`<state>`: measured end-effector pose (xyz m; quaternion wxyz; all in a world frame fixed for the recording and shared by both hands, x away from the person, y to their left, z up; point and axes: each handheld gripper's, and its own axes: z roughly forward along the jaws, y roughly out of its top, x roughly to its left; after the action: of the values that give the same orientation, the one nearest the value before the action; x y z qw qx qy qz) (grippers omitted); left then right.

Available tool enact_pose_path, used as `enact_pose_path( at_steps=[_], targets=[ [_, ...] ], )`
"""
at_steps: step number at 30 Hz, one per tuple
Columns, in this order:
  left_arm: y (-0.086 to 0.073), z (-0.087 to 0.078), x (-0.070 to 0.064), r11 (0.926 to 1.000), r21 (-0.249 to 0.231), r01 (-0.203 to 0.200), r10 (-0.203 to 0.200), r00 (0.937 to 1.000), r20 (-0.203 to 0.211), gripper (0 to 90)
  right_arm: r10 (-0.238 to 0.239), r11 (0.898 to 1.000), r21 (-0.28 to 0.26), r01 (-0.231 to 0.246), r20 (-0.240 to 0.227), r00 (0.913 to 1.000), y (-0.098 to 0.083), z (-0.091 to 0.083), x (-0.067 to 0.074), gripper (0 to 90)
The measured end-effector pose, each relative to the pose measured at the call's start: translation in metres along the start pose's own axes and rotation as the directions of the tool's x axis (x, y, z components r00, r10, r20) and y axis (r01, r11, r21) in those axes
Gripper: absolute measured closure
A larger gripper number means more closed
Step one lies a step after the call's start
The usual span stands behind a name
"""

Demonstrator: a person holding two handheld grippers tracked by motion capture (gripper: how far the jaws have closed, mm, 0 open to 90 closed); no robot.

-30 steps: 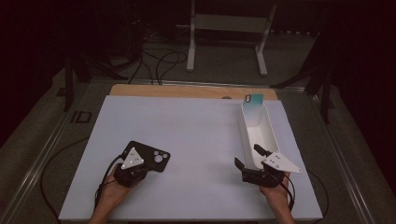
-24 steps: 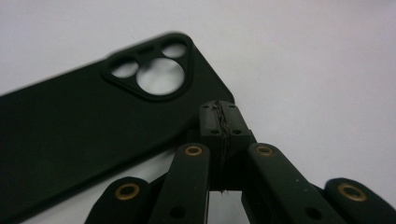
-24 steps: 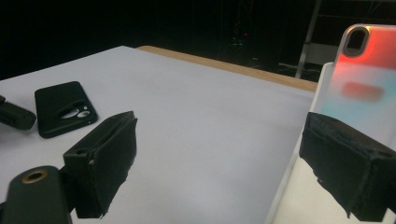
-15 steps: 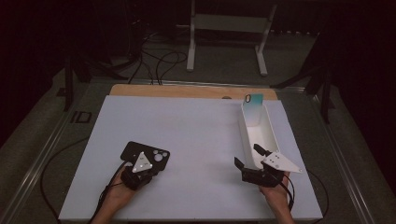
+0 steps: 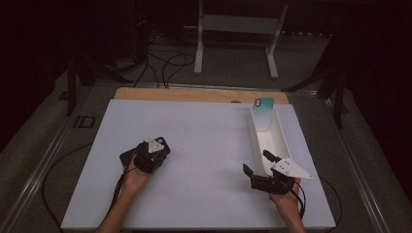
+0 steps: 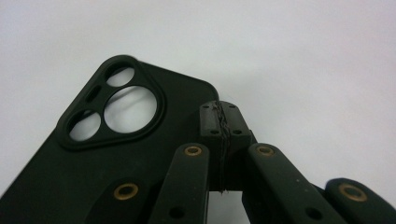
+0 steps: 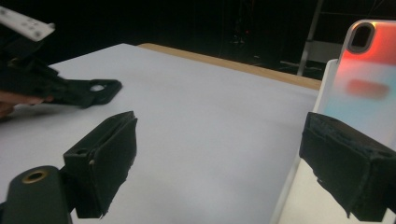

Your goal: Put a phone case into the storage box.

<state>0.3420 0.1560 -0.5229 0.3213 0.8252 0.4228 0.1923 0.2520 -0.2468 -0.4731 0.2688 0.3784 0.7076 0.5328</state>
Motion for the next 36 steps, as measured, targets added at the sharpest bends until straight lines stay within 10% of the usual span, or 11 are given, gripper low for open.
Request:
enact_pose_path(
  at_steps=[7, 15, 21, 28, 36],
  targets=[
    [0.005, 0.011, 0.017, 0.9937, -0.013, 0.111, -0.112, 0.9926, -0.047, 89.7, -0.004, 1.000, 0.002, 0.004, -0.006, 1.0000, 0.000, 0.000, 0.000, 10.9],
    [0.009, -0.005, 0.017, 0.9864, -0.118, 0.114, -0.117, 0.9930, -0.018, 87.9, -0.004, 1.000, -0.001, 0.004, -0.011, 0.9999, 0.000, 0.000, 0.000, 10.9],
    [0.009, -0.046, 0.012, 0.9493, -0.294, 0.111, -0.118, 0.9930, -0.006, 66.8, 0.001, 1.000, -0.006, -0.001, -0.023, 0.9997, 0.001, -0.001, 0.000, 12.4],
    [-0.014, -0.083, 0.002, 0.9160, -0.393, 0.081, -0.102, 0.9942, -0.034, 28.9, -0.016, 0.999, -0.037, 0.015, -0.024, 0.9996, 0.002, -0.004, -0.001, 13.0],
    [-0.046, -0.101, 0.002, 0.9240, -0.371, 0.094, -0.116, 0.9925, -0.038, 14.8, 0.002, 1.000, -0.019, -0.002, -0.009, 1.0000, 0.003, -0.004, -0.001, 12.1]
  ],
)
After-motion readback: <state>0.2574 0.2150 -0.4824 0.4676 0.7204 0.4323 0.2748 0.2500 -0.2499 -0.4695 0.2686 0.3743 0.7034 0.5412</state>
